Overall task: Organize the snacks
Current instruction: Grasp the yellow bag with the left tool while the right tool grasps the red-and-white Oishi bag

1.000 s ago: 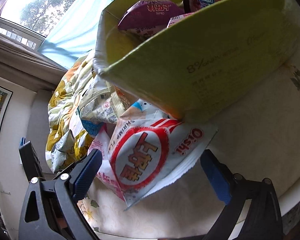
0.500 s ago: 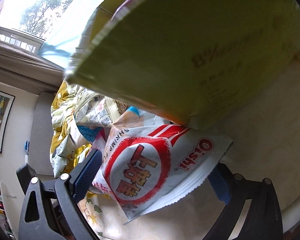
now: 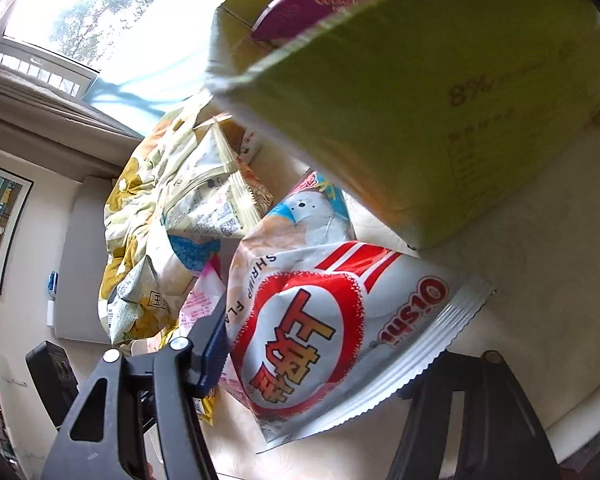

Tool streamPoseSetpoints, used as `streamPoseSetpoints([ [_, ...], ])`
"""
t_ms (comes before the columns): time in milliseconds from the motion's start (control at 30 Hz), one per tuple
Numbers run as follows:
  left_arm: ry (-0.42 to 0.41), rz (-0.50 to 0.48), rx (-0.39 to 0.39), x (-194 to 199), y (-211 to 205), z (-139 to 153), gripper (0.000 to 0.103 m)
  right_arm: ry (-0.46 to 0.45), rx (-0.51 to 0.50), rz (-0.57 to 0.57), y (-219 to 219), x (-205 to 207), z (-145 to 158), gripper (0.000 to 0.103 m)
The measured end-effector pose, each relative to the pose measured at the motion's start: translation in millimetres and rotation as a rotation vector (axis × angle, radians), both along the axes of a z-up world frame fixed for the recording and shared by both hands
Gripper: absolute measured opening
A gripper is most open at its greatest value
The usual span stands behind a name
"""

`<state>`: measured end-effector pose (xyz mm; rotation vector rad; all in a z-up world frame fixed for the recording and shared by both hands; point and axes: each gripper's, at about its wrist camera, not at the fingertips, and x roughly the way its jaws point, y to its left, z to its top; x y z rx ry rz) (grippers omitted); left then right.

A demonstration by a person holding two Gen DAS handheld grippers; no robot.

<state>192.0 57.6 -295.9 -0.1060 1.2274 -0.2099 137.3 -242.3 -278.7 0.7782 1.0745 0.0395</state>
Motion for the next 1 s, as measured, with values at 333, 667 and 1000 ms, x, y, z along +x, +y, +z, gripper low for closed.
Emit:
streamPoseSetpoints([
  [333, -0.005, -0.004, -0.059, -8.9, 11.5, 7.6, 0.034, -0.051, -0.086, -0.004, 21.2, -14.0, 27.6, 0.059],
  [667, -0.029, -0.002, -0.093, -19.3, 19.6, 23.0, 0.033, -0.080, -0.124, 0.009, 32.5, -30.0, 41.6, 0.059],
  [1000, -0.107, -0.027, -0.160, -27.6, 17.4, 75.8, 0.033, -0.169, -0.279, 0.066, 52.8, -39.1, 83.5, 0.059],
])
